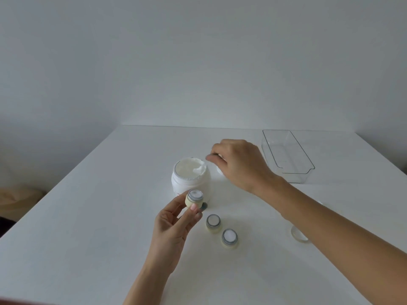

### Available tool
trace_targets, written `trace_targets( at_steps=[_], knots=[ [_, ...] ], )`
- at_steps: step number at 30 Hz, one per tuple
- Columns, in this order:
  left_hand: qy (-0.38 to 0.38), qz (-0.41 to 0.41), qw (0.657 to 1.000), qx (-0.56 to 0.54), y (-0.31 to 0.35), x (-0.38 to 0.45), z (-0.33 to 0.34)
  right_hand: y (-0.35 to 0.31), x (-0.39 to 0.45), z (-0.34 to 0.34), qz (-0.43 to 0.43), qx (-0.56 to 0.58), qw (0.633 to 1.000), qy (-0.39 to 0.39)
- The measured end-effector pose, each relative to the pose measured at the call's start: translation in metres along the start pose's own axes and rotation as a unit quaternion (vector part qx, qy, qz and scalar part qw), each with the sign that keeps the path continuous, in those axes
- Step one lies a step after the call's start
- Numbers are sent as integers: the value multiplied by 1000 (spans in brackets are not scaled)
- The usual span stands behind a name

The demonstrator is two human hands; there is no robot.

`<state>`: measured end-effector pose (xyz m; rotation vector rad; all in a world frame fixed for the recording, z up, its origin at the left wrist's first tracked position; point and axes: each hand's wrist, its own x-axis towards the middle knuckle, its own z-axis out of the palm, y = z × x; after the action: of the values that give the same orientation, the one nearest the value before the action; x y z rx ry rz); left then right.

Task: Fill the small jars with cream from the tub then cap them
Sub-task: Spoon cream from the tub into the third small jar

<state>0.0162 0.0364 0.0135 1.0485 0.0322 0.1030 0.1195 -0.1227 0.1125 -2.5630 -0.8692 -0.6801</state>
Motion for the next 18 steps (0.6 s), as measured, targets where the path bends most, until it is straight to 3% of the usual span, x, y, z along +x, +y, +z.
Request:
trace_targets(
  at_steps=[4, 7, 13, 18],
  knots=[
    [13, -7, 999, -28, 2, -1, 2, -9, 27, 15, -41, -80, 989, -120],
    [19, -6, 999, -33, 3, -1, 3, -13, 35, 22, -6, -41, 984, -174],
    [16, -6, 1000, -7, 2, -1, 1, 3, 32, 15, 165, 89, 974, -126],
    [19, 0, 1000, 24, 1, -1, 0, 20, 20, 11, 271, 217, 934, -88]
  ],
)
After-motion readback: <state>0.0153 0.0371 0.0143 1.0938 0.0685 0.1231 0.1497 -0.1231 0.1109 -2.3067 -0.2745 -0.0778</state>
